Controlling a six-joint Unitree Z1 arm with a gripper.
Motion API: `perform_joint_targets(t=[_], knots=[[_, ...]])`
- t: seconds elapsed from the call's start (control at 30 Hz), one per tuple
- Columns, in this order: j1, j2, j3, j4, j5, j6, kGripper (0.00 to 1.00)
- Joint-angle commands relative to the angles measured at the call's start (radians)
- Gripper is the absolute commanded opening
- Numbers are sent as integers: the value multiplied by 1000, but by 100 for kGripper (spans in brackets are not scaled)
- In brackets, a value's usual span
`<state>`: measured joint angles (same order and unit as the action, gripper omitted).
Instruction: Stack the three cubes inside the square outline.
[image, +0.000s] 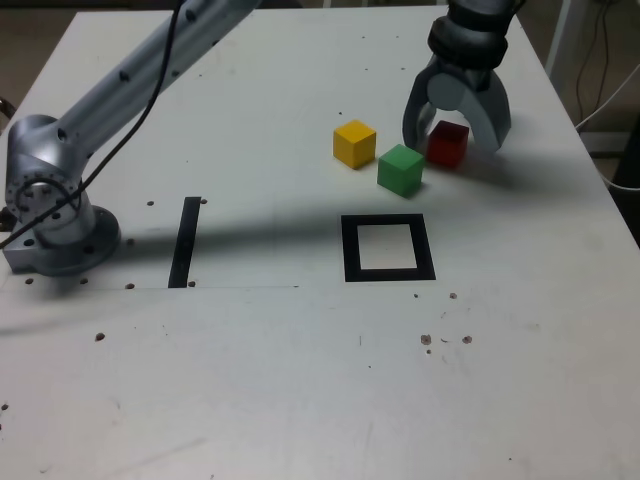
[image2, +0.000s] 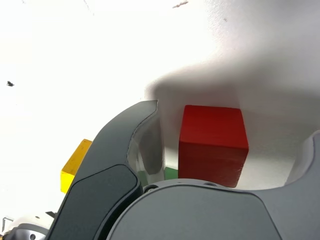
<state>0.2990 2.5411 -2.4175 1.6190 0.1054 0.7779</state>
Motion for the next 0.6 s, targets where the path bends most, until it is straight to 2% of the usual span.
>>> perform_joint_targets(t=[0.0, 0.17, 0.4, 0.47, 0.57], knots=[[-4, 15, -11, 12, 3, -5, 89], [-10, 21, -24, 13, 14, -16, 76], [-19, 21, -37, 8, 31, -29, 44], [-21, 21, -41, 7, 31, -29, 39], [-21, 22, -42, 8, 31, -29, 37]])
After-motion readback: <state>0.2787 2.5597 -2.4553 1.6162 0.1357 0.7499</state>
